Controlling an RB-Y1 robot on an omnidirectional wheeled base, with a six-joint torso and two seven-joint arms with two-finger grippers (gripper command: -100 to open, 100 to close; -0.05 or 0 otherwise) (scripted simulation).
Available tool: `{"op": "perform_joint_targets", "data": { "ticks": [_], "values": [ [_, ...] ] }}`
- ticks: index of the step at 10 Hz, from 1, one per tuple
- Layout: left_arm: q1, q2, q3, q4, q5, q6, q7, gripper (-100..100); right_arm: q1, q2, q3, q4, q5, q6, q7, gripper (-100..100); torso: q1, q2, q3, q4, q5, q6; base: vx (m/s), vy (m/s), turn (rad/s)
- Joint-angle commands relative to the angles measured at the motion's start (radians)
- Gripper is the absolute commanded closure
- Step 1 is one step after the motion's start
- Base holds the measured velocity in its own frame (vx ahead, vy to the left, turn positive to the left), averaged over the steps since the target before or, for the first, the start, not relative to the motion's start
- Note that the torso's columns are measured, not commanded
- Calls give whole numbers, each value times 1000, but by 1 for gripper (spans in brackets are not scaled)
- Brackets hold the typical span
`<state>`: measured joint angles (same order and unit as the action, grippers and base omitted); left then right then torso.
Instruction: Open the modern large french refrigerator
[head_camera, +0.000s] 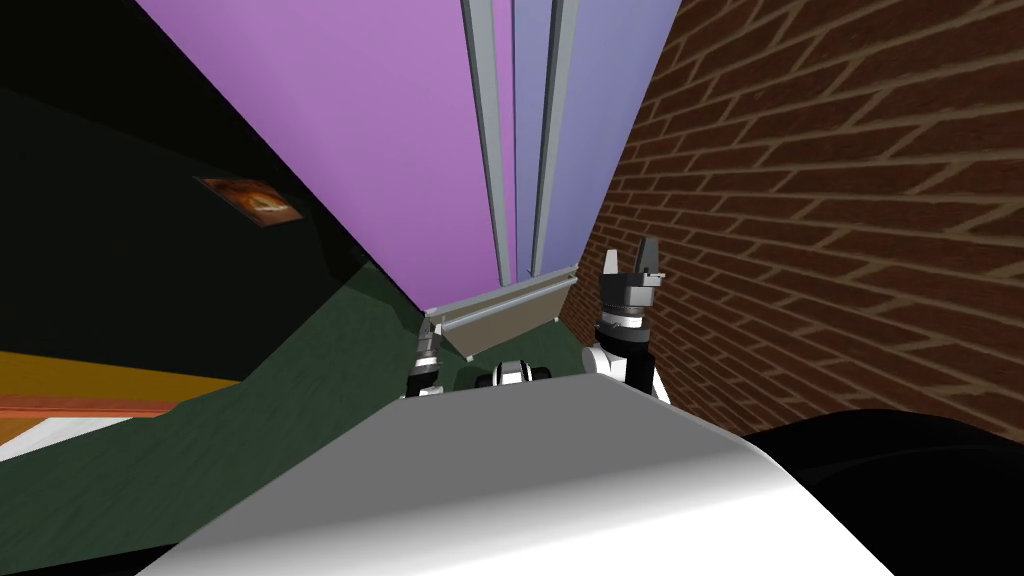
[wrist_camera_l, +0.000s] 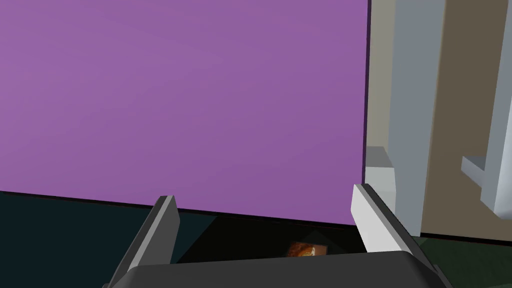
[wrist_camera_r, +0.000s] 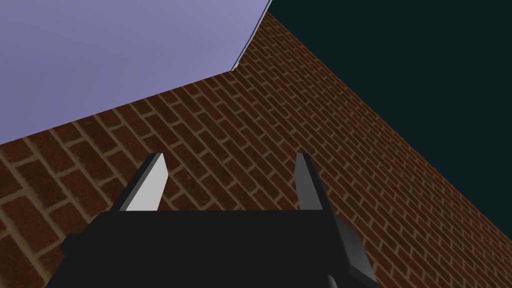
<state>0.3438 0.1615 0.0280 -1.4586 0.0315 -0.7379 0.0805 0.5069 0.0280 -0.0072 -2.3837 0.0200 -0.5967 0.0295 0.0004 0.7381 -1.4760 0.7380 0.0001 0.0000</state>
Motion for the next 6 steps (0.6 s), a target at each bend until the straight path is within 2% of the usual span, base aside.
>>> {"op": "perform_joint_targets", "data": {
  "ticks": [1,5,6],
  "values": [
    [-11,-3,4,64,10,-24,-3,-100,0,0,0,0,0,0,0,0,0,-1,0,0,0,0,63,-28,16],
    [-41,-16,14,209,36,-79,-12,-100,0,0,0,0,0,0,0,0,-1,0,0,0,0,0,76,-44,28],
    [-41,-16,14,215,36,-79,-12,-100,0,0,0,0,0,0,0,0,0,0,0,0,0,0,58,-25,14]
  ]
}}
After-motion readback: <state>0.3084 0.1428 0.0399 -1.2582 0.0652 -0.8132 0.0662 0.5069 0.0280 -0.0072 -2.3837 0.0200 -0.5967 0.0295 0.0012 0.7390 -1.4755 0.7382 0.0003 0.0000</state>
